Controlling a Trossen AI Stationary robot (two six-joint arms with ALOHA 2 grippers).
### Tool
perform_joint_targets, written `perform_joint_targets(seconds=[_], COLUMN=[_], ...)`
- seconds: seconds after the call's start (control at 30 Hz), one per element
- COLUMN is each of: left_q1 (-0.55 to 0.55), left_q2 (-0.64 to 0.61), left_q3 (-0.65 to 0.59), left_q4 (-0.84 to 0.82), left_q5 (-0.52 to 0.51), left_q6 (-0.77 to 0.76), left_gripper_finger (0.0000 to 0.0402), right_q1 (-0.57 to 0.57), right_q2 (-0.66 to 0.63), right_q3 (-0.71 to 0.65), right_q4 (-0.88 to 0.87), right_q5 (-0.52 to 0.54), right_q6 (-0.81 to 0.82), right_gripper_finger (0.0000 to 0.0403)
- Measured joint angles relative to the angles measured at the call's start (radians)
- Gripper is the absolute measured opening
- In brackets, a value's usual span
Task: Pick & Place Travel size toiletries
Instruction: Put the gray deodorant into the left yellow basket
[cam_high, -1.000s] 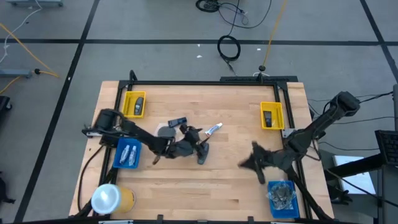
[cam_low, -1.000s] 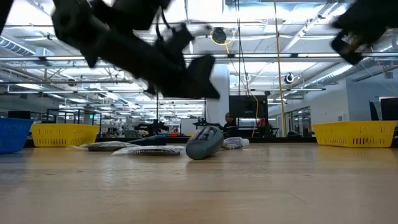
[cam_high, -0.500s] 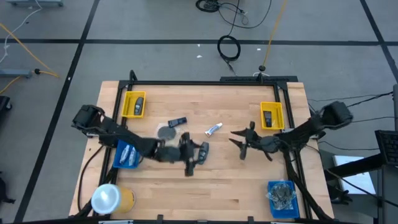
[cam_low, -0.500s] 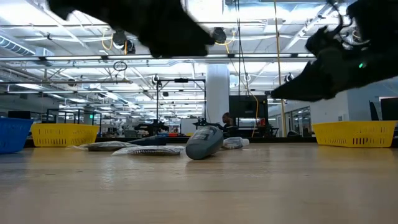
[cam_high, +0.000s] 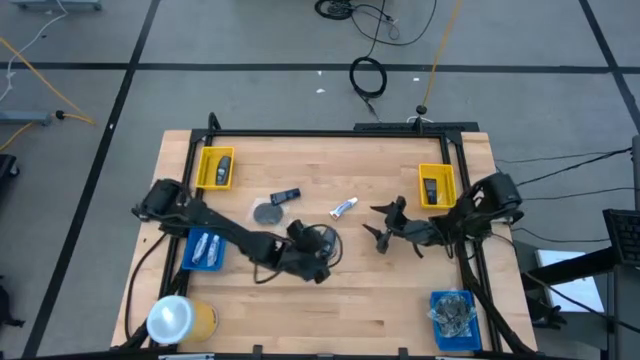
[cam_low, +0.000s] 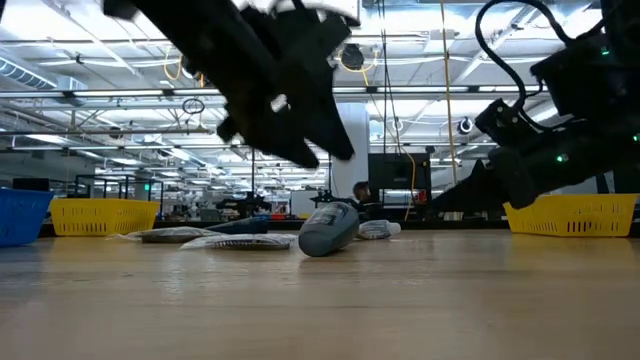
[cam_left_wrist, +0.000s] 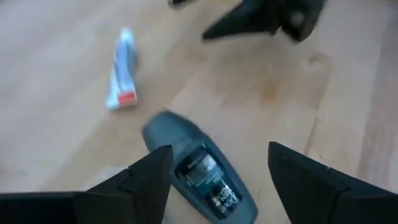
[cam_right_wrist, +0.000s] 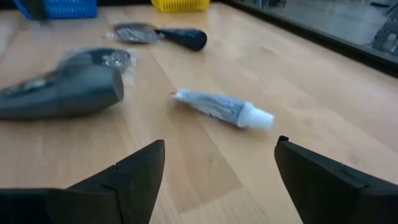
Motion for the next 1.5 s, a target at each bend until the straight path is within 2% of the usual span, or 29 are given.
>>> perform_joint_targets(seconds=[0.13, 0.27, 0.5, 0.6, 0.8, 1.07, 1.2, 1.3, 1.5], left_q1=[0.063, 0.093, 0.086, 0.086, 0.087, 0.092, 0.102, 0.124, 0.190], left_q2=[0.053, 0.093, 0.177, 0.182, 0.181, 0.172, 0.128, 0.079, -0.049], left_q3=[0.004, 0.004, 0.018, 0.029, 0.063, 0.142, 0.217, 0.279, 0.313], left_q4=[0.001, 0.011, 0.035, -0.002, -0.082, -0.134, -0.280, -0.492, -0.940], left_q5=[0.109, 0.124, 0.103, 0.094, 0.087, 0.088, 0.026, -0.042, -0.138], left_q6=[-0.111, -0.287, -0.340, -0.337, -0.251, -0.097, -0.043, -0.033, -0.163], left_gripper_finger=[0.0291, 0.0309, 0.0310, 0.0289, 0.0203, 0.0199, 0.0234, 0.0244, 0.0213], right_q1=[0.000, 0.000, 0.001, 0.001, 0.001, 0.004, 0.009, 0.004, 0.004], right_q2=[0.029, 0.029, 0.029, 0.029, 0.029, 0.028, 0.028, 0.028, 0.028], right_q3=[0.000, 0.000, 0.000, 0.000, 0.000, 0.000, 0.000, 0.000, 0.000], right_q4=[0.053, 0.038, 0.023, 0.023, 0.026, 0.024, 0.020, 0.028, 0.019], right_q5=[-0.002, -0.027, -0.053, -0.053, -0.051, -0.051, -0.051, -0.048, -0.050], right_q6=[-0.023, -0.025, -0.018, -0.017, -0.007, 0.144, 0.101, 0.072, 0.079], right_gripper_finger=[0.0293, 0.0284, 0.0279, 0.0279, 0.0279, 0.0279, 0.0279, 0.0279, 0.0279])
